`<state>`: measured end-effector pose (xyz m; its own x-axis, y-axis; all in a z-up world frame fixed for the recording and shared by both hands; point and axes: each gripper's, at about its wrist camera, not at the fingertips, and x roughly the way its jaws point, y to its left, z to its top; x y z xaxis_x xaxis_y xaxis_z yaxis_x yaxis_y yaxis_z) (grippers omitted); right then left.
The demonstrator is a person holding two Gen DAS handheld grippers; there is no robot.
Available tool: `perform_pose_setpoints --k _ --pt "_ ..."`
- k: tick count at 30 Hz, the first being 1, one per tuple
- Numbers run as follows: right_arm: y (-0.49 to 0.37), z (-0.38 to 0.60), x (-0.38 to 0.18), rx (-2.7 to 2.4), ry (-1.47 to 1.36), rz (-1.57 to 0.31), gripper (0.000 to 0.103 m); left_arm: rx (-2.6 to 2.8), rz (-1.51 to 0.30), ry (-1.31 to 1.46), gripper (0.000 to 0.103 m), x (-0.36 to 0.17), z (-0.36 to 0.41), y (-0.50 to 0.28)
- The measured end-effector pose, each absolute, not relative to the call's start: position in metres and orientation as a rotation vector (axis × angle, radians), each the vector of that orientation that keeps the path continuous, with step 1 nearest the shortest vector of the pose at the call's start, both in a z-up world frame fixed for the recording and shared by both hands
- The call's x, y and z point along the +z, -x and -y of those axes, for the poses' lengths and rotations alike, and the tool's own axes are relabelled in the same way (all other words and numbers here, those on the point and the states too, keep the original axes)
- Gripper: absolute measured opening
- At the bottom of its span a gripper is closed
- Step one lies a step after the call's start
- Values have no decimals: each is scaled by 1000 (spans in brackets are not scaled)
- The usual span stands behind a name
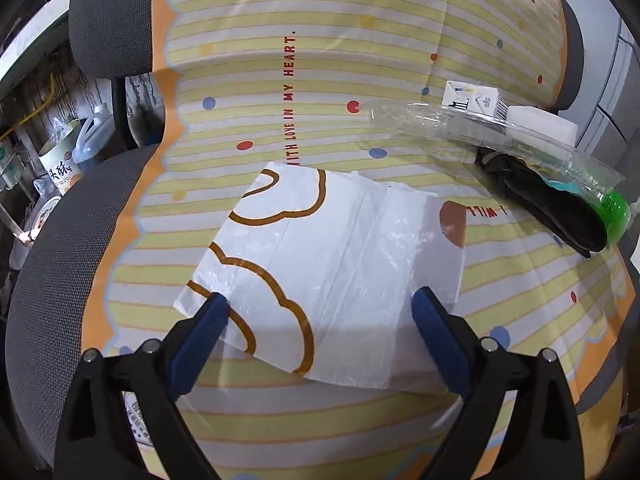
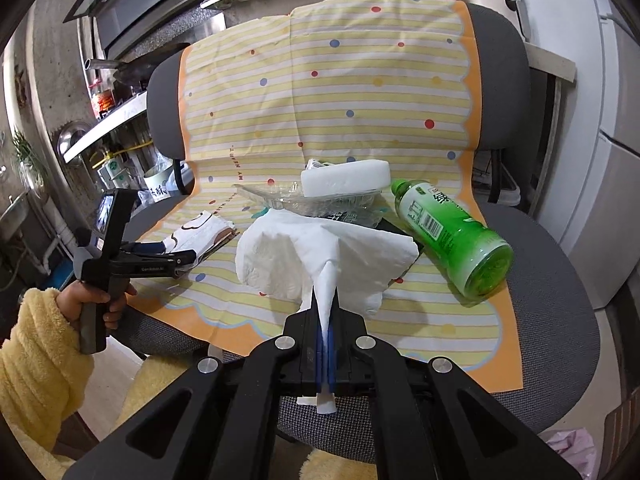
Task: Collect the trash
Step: 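Grasp the white plastic bag with brown print with the left gripper, then carry tissue and bag to the pink bin and open the right gripper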
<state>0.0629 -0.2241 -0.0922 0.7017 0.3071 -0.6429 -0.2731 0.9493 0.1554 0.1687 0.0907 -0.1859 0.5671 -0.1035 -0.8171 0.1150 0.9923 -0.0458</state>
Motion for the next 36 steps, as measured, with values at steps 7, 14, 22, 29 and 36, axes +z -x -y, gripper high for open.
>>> perform_pose_setpoints --k 7,14,22,29,36 --pt "-61 224 -91 326 -60 -727 2 -202 -960 -55 31 -176 -66 -158" --pt "-50 240 -82 309 -83 -687 2 -259 -869 42 10 -139 -43 -128" --pt "-44 274 -86 237 -156 -674 2 -332 -734 91 10 -92 18 -88" --pt "-28 311 -88 140 -175 -645 2 -434 -717 25 10 -91 88 -66" --pt "13 367 -91 -17 -192 -608 2 -532 -652 -19 10 -90 146 -45"
